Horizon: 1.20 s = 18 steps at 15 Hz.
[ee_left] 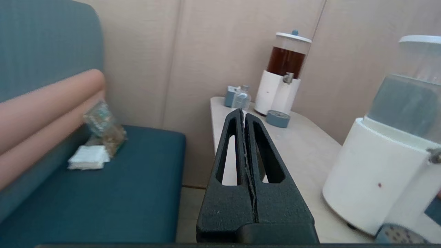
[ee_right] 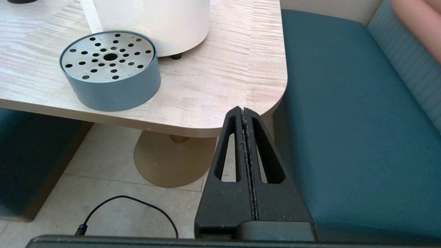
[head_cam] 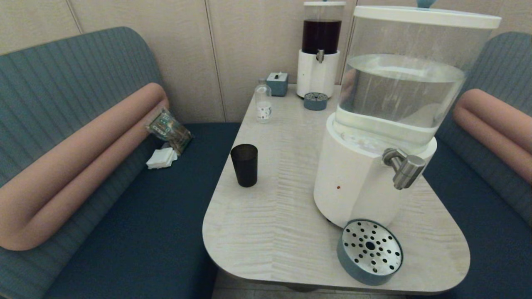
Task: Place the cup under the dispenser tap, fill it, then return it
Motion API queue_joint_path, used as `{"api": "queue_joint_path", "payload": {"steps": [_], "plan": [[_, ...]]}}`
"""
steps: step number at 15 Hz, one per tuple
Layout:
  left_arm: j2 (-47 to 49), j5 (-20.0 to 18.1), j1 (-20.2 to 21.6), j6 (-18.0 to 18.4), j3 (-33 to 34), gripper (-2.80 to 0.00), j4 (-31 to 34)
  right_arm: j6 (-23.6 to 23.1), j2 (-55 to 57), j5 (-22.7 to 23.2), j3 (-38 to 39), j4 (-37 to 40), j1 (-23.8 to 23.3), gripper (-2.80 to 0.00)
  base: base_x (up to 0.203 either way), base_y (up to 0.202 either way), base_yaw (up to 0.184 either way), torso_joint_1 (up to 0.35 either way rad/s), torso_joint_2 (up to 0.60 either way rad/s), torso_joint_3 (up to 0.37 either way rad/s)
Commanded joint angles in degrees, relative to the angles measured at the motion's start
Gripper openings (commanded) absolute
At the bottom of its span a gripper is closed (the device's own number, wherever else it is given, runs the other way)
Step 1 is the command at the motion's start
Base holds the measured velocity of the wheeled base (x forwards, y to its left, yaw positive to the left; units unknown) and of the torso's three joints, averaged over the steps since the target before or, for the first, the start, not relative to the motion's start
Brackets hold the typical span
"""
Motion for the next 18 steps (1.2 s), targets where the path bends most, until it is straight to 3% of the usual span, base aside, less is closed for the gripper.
{"api": "queue_joint_path", "payload": {"steps": [1,4,7,8,10,12,18], "plan": [[-15.3,-0.71,1.22,0.17,-0.67,-2.8,11.46,-0.02,0.02,0.0,0.01,0.0,0.0,-2.8,0.0,0.0,0.0,0.0,0.0,0.0],[-20.1,-2.67,2.0,6.0,3.41,-2.8,22.75,-0.05,0.02,0.0,0.01,0.0,0.0,-2.8,0.0,0.0,0.0,0.0,0.0,0.0],[-19.94,-1.2,2.14,8.65,3.25,-2.8,37.75,-0.05,0.02,0.0,0.01,0.0,0.0,-2.8,0.0,0.0,0.0,0.0,0.0,0.0],[-19.89,1.07,2.14,8.34,3.29,-2.8,38.8,0.03,0.02,0.0,0.01,0.0,0.0,-2.8,0.0,0.0,0.0,0.0,0.0,0.0],[-19.88,1.42,2.15,7.24,3.21,-2.8,39.17,-0.05,0.02,0.0,0.01,0.0,0.0,-2.8,0.0,0.0,0.0,0.0,0.0,0.0],[-19.96,4.42,2.15,6.9,3.18,-2.8,42.62,-0.02,0.09,0.0,0.01,0.0,0.0,-2.8,0.0,0.0,0.0,0.0,0.0,0.0],[-19.88,3.65,2.15,8.51,2.3,-2.8,45.2,-0.05,0.02,0.0,0.01,0.0,0.0,-2.8,0.0,0.0,0.0,0.0,0.0,0.0]]}}
